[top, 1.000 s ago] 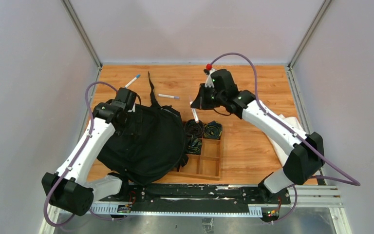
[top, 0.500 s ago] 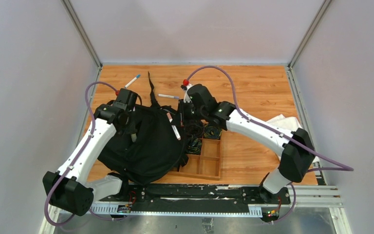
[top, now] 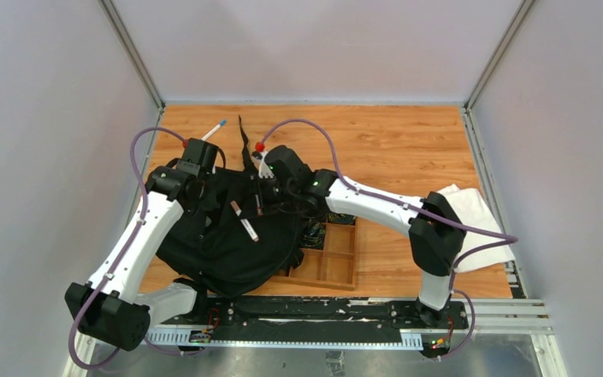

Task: Pack the student bag
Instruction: Place the stationery in the student bag.

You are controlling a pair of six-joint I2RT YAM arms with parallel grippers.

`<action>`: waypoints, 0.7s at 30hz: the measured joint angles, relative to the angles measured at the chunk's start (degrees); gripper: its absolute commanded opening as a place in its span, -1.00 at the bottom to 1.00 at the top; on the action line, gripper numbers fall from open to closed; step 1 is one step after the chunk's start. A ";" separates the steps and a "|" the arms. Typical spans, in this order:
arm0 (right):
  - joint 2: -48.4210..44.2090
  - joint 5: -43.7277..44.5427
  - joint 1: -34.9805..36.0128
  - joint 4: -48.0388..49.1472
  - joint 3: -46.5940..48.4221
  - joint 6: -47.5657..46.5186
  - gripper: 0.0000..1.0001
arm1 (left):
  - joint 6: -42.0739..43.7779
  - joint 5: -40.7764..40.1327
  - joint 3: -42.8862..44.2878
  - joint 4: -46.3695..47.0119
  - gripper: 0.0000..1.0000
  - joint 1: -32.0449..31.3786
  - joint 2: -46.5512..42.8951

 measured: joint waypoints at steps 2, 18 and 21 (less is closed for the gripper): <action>1.64 -1.31 0.83 0.48 2.36 0.46 -1.00 | -0.02 0.66 0.24 -0.09 -1.00 0.02 -0.11; 20.41 -4.76 0.68 0.83 21.97 6.86 -1.00 | -0.48 3.52 0.24 -0.20 -1.00 0.02 -1.03; 22.58 -4.31 -0.55 0.83 23.98 8.68 -1.00 | -0.48 3.91 0.24 -0.15 -1.00 0.02 -1.79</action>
